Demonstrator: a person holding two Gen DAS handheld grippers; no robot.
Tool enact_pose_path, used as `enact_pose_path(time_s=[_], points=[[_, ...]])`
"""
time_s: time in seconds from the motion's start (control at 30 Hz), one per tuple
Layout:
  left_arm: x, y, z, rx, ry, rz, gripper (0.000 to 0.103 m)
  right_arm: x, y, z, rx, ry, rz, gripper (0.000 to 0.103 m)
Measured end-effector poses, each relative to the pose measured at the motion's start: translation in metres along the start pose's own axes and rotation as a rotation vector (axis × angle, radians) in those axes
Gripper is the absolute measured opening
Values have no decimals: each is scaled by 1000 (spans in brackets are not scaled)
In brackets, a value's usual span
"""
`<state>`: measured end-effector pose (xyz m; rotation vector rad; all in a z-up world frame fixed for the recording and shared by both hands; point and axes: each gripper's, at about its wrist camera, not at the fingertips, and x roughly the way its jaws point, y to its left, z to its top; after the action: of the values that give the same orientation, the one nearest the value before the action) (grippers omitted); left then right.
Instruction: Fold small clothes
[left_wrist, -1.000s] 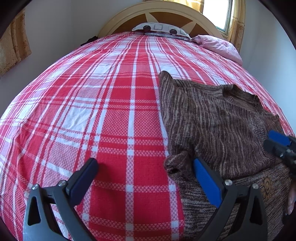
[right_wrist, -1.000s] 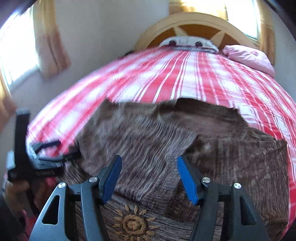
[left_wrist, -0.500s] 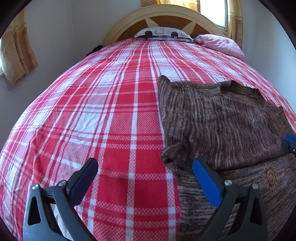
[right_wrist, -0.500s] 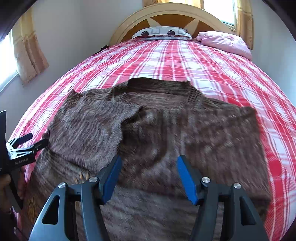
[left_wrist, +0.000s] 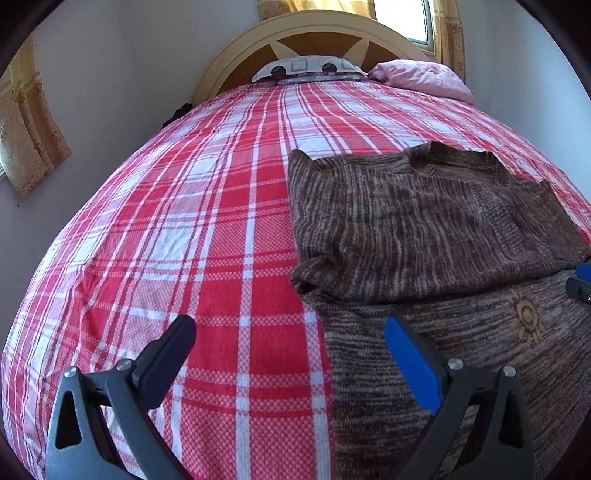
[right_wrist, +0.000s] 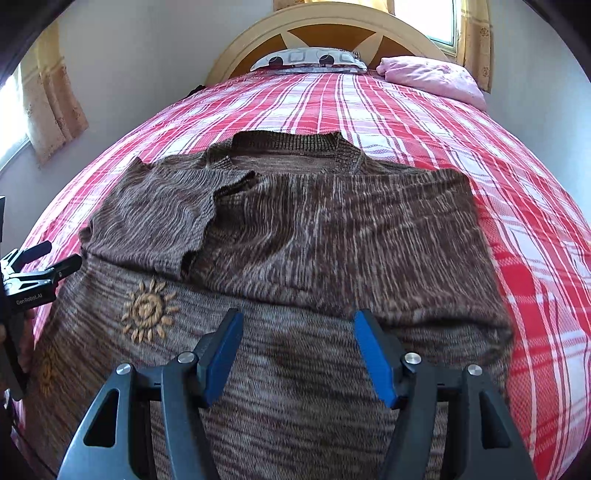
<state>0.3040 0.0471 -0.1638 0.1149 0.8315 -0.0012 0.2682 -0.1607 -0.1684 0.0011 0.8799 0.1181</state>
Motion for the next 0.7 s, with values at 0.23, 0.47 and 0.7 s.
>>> enact_pose_path(time_s=[0.23,0.47,0.7], points=[[-27,-7,-16,17,-25,-30,103,-26,-3,-18,2,-27,16,64],[-51,-17,-38,36,-32,-50,103,-49,-2,-44,-8,-41,31,64],[-79,-15,-59,11,-53,-88,103,-74,0,-78,-27,-51,31,64]])
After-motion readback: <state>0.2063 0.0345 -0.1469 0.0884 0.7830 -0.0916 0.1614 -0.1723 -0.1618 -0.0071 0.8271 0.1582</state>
